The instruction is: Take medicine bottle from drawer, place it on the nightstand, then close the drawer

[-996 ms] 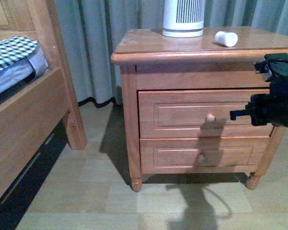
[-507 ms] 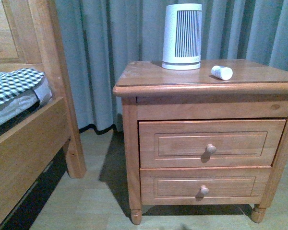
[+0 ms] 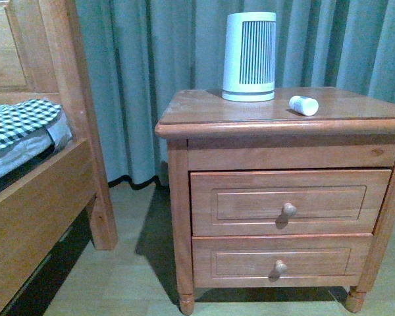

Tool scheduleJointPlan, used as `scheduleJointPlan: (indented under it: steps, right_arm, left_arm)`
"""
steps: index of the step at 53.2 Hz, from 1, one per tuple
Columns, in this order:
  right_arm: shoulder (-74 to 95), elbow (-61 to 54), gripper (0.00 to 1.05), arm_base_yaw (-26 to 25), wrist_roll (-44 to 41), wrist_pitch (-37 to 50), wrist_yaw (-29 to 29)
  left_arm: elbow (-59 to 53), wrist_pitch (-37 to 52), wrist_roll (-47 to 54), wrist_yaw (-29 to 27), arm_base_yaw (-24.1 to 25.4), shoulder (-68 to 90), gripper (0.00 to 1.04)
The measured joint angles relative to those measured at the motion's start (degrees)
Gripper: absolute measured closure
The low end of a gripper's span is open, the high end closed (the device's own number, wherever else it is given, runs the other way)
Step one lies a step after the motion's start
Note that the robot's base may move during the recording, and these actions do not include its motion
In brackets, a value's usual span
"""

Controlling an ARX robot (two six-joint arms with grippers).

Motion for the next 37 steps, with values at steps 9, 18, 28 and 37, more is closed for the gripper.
scheduleJointPlan:
  steps: [9, 18, 28, 37]
  right_arm:
    - [-1.68, -1.9, 1.02, 0.0, -0.35, 0.72, -0.02]
    - [-2.93, -3.8, 1.02, 0.0, -0.37, 1.09, -0.02]
    - [-4.02, -4.9, 1.02, 0.0, -0.37, 1.38, -0.02]
    - [-4.79, -6.01, 1.02, 0.0, -0.37, 1.55, -0.02]
  left_arm:
    - [0.0, 0.0, 0.0, 0.0, 0.0, 0.0, 0.07]
    - [0.0, 0.0, 0.02, 0.0, 0.0, 0.0, 0.07]
    - [0.0, 0.0, 0.0, 0.0, 0.0, 0.0, 0.07]
    - [0.0, 0.0, 0.02, 0.0, 0.0, 0.0, 0.07]
